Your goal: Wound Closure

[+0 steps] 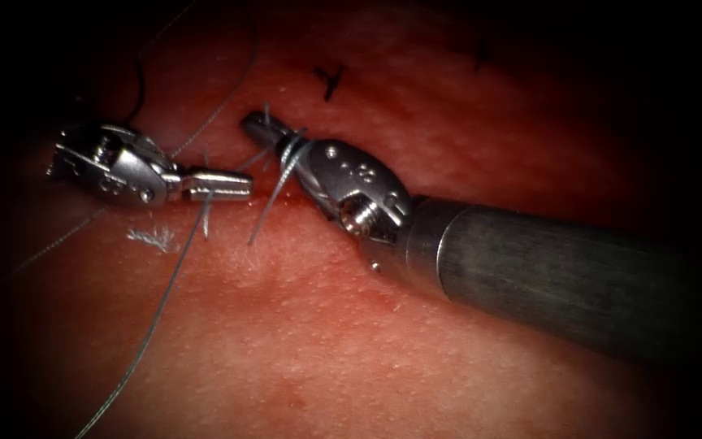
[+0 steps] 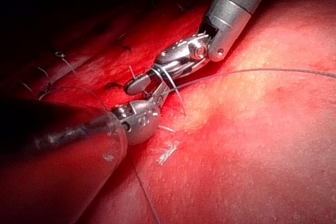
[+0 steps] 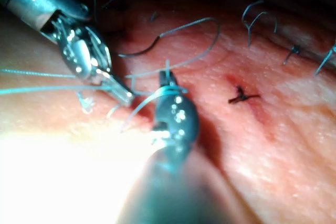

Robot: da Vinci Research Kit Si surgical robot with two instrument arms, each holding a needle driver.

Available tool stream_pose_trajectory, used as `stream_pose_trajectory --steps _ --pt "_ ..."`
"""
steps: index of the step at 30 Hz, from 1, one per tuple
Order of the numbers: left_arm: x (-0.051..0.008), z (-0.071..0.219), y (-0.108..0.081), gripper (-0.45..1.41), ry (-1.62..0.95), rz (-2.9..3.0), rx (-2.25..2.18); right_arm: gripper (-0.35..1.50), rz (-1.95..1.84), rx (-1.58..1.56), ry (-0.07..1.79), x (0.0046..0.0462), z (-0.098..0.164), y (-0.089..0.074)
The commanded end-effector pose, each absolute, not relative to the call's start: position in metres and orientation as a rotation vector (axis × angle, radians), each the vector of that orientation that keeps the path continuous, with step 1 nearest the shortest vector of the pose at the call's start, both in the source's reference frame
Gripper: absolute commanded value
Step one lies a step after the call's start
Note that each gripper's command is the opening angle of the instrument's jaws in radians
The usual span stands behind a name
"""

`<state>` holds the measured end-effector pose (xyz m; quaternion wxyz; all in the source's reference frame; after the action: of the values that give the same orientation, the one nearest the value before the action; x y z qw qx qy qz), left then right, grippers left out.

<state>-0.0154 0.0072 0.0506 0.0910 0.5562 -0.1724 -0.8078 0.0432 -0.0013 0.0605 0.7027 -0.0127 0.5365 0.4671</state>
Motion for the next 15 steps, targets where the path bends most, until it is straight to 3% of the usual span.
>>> stream_pose_trajectory --steps 1,15 --pt "-0.0157 0.051 0.008 -0.45 -0.520 -2.419 1.652 -0.35 1.024 -0.042 1.195 0.0443 0.060 -0.001" --pt "-0.0122 0.051 0.018 -0.45 -0.534 -2.653 1.531 -0.35 0.924 -0.180 1.188 0.0453 0.058 -0.006"
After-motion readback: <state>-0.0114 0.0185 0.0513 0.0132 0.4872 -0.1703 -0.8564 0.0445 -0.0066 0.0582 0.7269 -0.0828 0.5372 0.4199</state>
